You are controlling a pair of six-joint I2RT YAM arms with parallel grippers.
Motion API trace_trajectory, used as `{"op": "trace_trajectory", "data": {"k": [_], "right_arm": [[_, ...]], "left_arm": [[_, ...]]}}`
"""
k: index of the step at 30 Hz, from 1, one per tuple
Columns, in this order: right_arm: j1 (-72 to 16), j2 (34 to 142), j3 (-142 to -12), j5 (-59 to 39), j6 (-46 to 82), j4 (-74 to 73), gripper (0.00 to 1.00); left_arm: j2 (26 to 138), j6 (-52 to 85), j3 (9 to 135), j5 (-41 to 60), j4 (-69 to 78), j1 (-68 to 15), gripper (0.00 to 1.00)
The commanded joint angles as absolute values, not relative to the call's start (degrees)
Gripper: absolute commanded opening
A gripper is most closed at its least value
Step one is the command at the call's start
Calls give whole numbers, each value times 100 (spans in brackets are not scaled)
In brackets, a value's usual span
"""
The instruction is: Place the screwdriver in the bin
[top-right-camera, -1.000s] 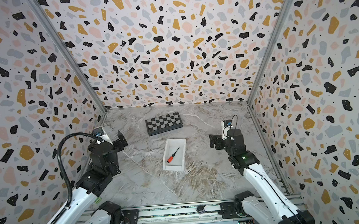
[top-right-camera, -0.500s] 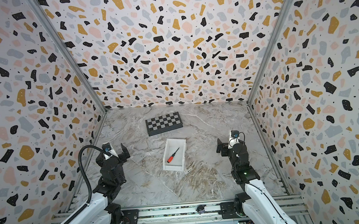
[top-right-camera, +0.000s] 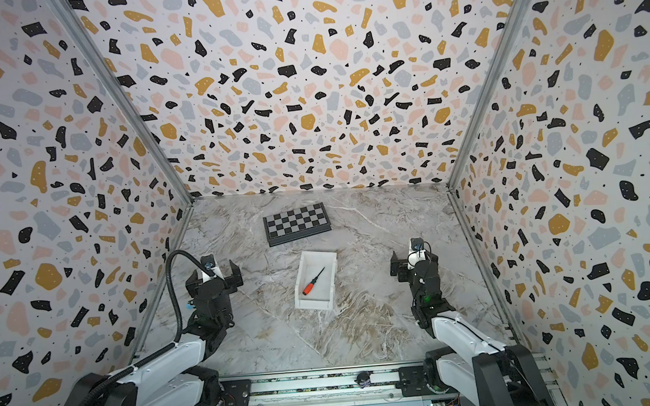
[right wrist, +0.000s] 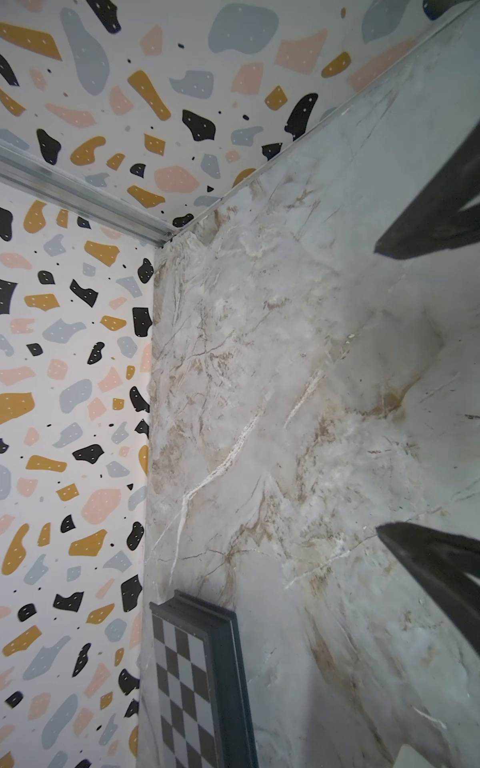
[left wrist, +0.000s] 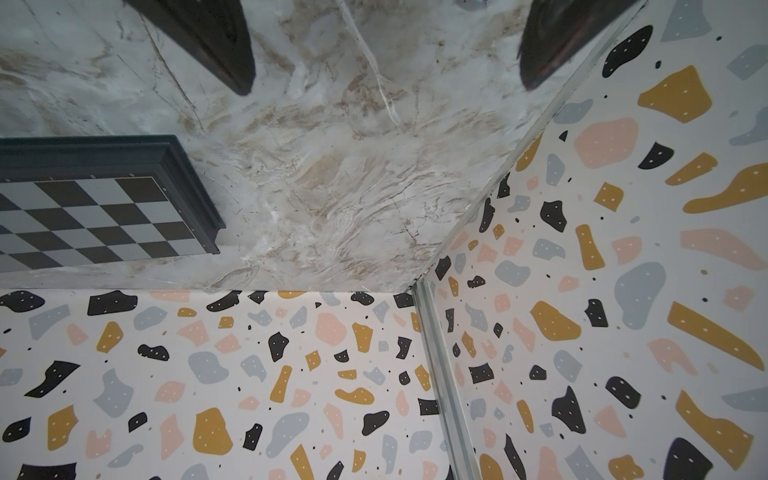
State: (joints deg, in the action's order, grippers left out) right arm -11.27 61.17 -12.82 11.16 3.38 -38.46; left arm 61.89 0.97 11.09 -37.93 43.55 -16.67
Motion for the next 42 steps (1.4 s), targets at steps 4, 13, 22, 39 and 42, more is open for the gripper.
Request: {"op": "trace_trajectory", "data": {"k": [4,13,22,39,42], "right_arm": [[-1090,6586,-1057,1184,153,-4842,99],[-1048,7363,-990,956,-317,-6394,99],[-429,8564,-875,-238,-244,-7839,99],[-425,8497,-1263,-102,-210,-6925,99],[-466,8516,-1257,-15,-203,-6944,99]], "left_arm": [[6763,-11,891,-3675,5741,-1600,100],[7534,-276,985,-3505,6488,-1501,100],[7793,-50,1135,-2365,6404,-887,100],[7982,136,942,-2098,6849,-659,100],[7981,136,940,-2101,6851,-659,100]]}}
